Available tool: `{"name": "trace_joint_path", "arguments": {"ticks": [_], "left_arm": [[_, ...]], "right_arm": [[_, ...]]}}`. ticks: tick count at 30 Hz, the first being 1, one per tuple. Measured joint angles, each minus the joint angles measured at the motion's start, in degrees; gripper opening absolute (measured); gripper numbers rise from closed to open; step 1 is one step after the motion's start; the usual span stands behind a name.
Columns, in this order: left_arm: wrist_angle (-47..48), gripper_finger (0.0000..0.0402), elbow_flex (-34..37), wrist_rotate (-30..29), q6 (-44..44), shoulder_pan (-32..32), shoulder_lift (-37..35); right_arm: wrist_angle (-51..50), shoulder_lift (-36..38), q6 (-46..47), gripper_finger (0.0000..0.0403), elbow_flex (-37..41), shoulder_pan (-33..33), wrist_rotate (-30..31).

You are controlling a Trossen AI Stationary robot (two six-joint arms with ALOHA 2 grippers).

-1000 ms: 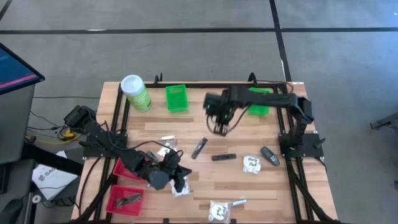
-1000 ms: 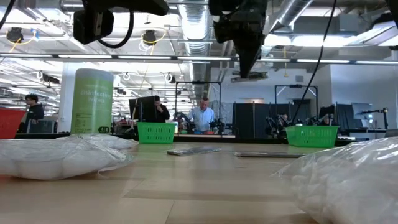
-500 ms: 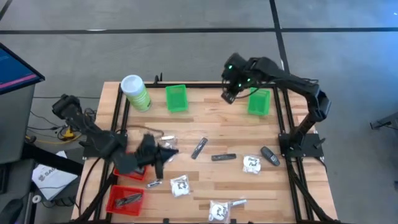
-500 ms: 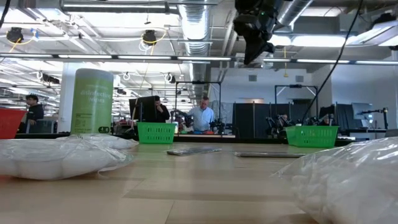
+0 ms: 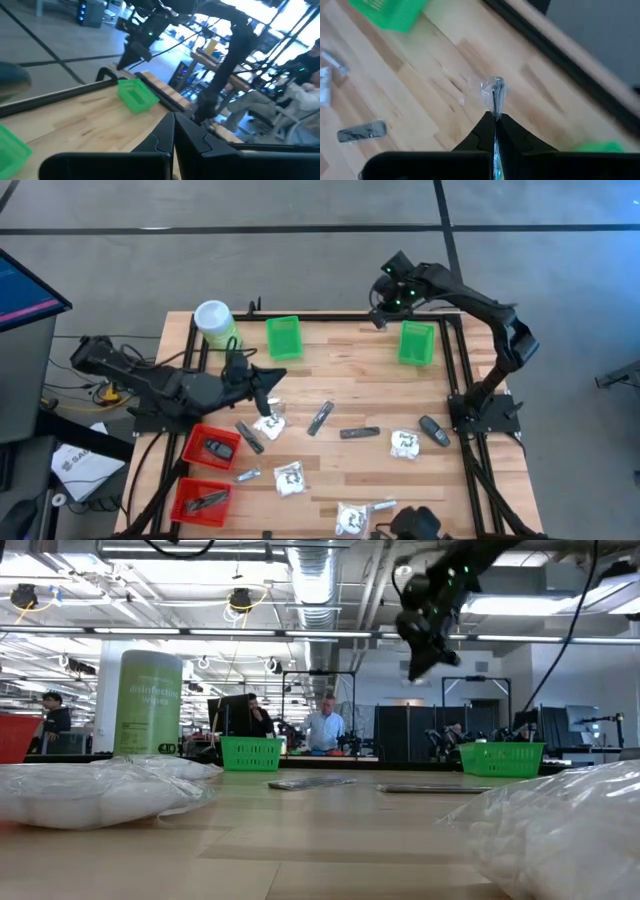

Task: Pick & Place Travel size toiletries
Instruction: Put the silver nail cutter into the top right green basket

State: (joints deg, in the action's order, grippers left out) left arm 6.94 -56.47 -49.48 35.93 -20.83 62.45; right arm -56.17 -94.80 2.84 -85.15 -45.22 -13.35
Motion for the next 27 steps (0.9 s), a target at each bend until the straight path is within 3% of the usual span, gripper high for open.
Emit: {"name": "trace_joint_path", "arguments": {"ticks": [11, 18, 27], "left_arm": [[0.89, 0.0001, 0.0, 5.48, -0.03, 5.3, 2.91], [0.72, 0.0001, 0.0, 10.14, -3.11, 7.5, 2.93], [0.71, 0.0001, 0.0, 10.39, -5.92, 7.78, 2.93]], "right_arm": [[1.24, 0.02, 6.62, 0.0, 6.71, -5.35, -1.18], [-1.73, 0.02, 12.56, 0.0, 7.55, -8.58, 5.85], [-8.75, 0.02, 12.7, 0.0, 7.7, -11.21, 16.7]]}}
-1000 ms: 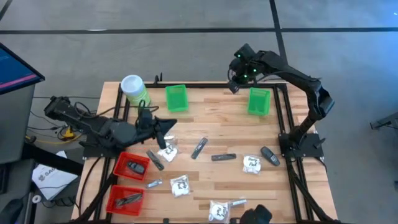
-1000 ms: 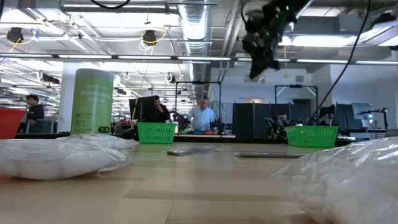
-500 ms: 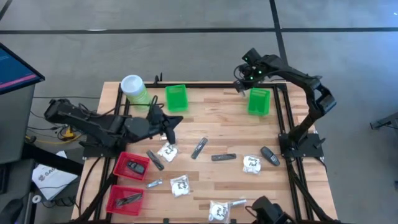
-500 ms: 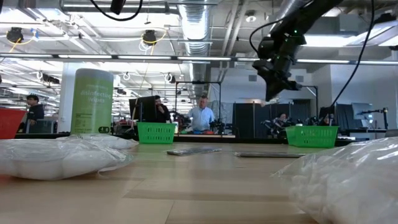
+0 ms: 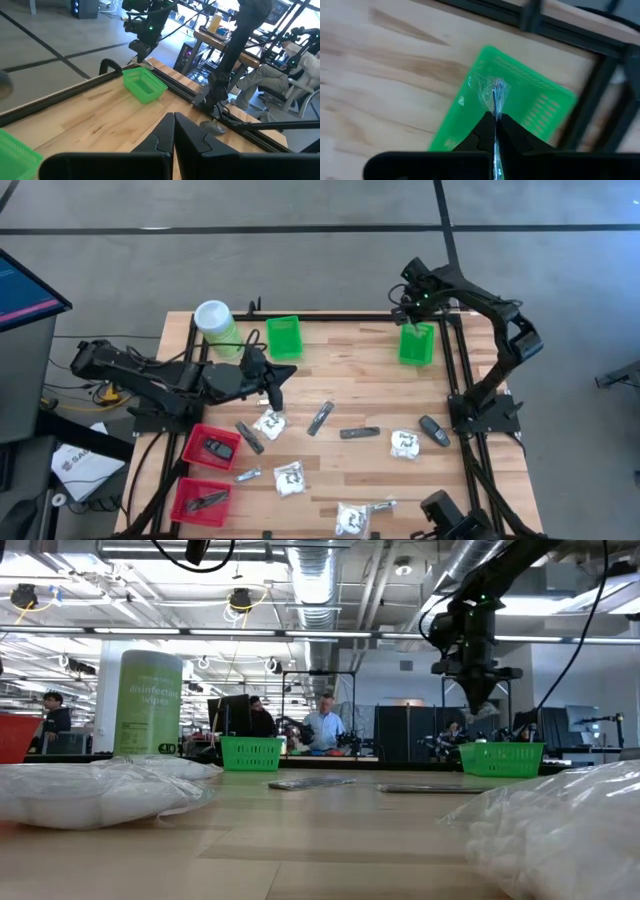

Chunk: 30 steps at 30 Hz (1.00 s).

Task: Pick & Place Travel size toiletries
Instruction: Put the silver nail cutter into the top right green basket

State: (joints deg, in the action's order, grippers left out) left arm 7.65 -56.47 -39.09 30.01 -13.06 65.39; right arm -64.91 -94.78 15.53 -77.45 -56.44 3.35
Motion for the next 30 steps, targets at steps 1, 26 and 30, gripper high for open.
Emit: {"name": "trace_joint_path", "arguments": {"ticks": [1, 26, 30], "left_arm": [[0.01, 0.0001, 0.0, -0.01, -0.19, 0.0, 0.0], [-0.49, 0.0001, 0.0, -1.42, -0.23, 0.98, 0.0], [-0.49, 0.0001, 0.0, -1.42, -0.23, 0.98, 0.0]], "right_arm": [[0.04, 0.03, -0.05, 0.0, 0.41, -0.01, 1.07], [14.37, 4.61, 8.96, 0.0035, 21.22, -0.54, 5.63], [14.37, 4.61, 8.62, 0.0052, 21.22, -0.58, 5.73]]}}
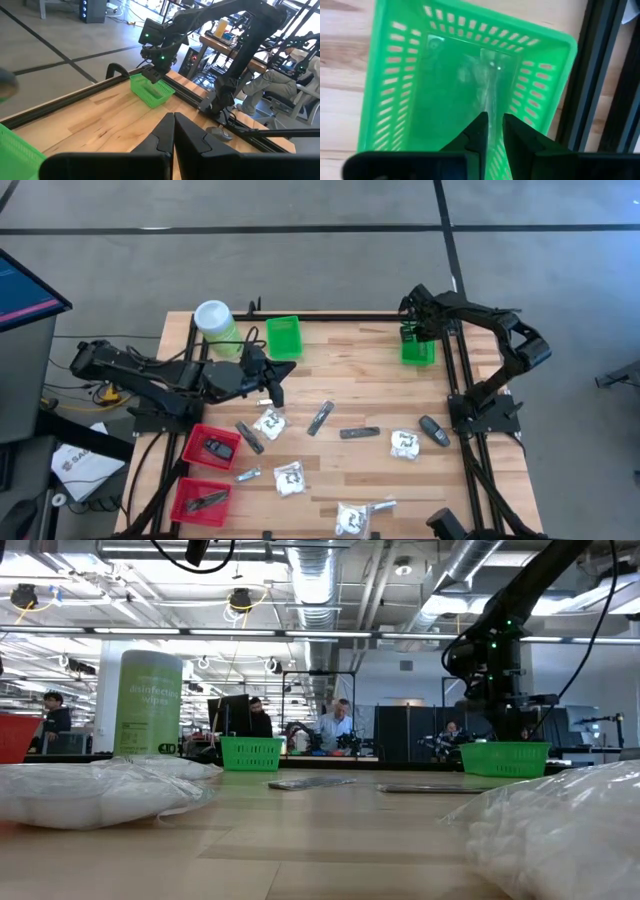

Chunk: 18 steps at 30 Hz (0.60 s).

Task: Pick & Place Travel size toiletries
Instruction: Put the silver nail cutter into the top right green basket, then put the white vanity pack into the top left green basket

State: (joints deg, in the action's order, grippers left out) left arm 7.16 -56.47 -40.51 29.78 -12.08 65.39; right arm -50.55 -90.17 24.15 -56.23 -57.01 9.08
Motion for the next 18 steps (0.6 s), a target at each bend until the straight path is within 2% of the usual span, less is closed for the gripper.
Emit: {"name": "trace_joint_path", "arguments": {"ticks": [7, 11, 18], "left_arm": [[0.02, 0.0001, 0.0, -0.03, 0.0, 0.0, 0.0], [0.02, 0.0001, 0.0, -0.07, 0.02, 0.0, 0.0], [-0.22, 0.0001, 0.0, -0.11, 0.04, 0.57, 0.0]], "right_arm": [[0.15, 0.0, -0.62, 0.0088, 0.0, 0.04, -0.01], [2.02, 1.08, -4.9, 0.0111, 0.0, 1.11, -0.49], [7.85, 7.4, -13.49, 0.0132, -0.03, 4.12, -8.59]]}}
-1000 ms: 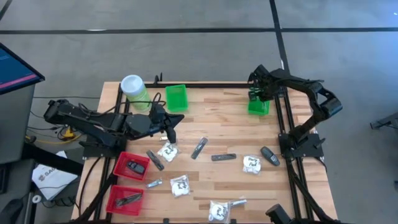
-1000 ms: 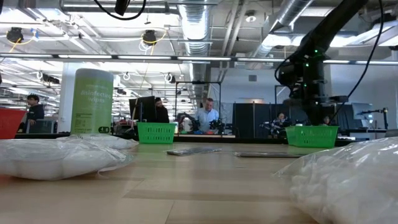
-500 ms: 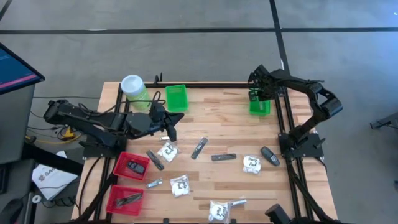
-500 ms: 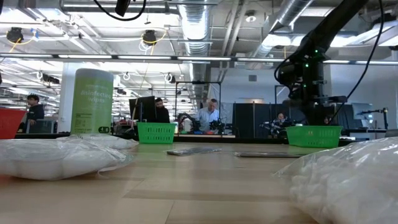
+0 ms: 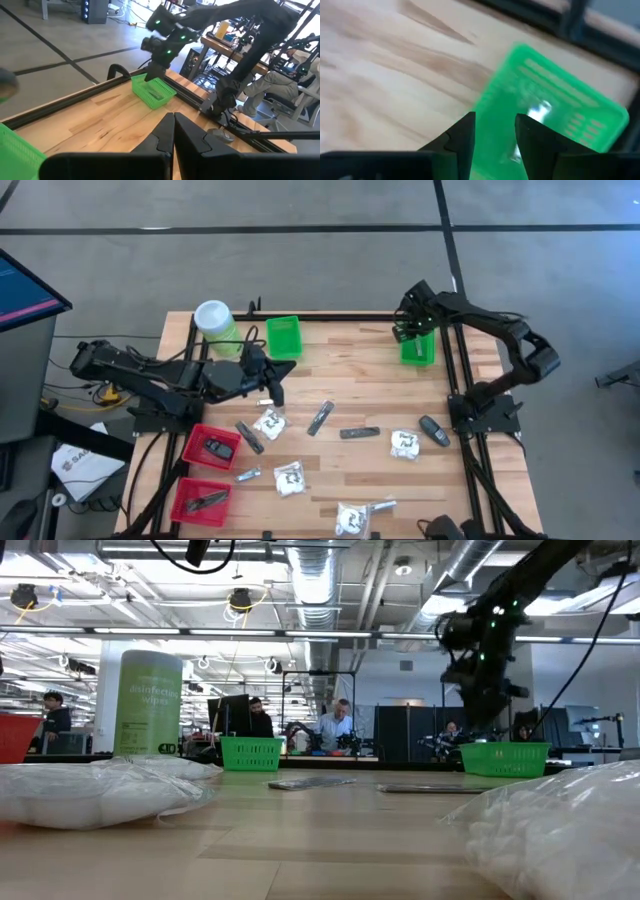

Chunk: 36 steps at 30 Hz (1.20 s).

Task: Pick & Place Travel size toiletries
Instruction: Put the white vanity pack into the top left green basket

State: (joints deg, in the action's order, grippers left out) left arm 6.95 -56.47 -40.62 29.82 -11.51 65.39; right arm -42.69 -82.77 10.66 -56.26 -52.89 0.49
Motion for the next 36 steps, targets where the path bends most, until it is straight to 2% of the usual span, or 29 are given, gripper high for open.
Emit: {"name": "trace_joint_path", "arguments": {"ticks": [11, 19, 24, 31, 36], "left_arm": [[-0.66, 0.0001, 0.0, 0.5, 2.25, 0.67, 0.0], [1.21, 0.0001, 0.0, 7.87, 6.7, -0.24, 0.27], [4.3, 0.0001, -0.02, 12.64, 8.67, -1.98, 2.67], [5.2, 0.0001, -0.02, 21.71, 10.11, -5.65, 9.49], [6.53, 0.0001, -0.02, 26.54, 12.97, -9.58, 14.58]], "right_arm": [[4.29, 11.23, -5.25, 0.012, -0.02, 5.88, -12.07], [4.37, 13.56, -3.36, 0.0119, -0.03, 13.75, -19.89], [4.24, 13.56, -1.02, 0.0118, -0.03, 21.49, -21.48], [5.11, 13.41, 8.44, 0.0118, -0.03, 33.44, -21.42], [7.75, 13.41, 15.3, 0.0118, -0.03, 40.69, -17.44]]}}
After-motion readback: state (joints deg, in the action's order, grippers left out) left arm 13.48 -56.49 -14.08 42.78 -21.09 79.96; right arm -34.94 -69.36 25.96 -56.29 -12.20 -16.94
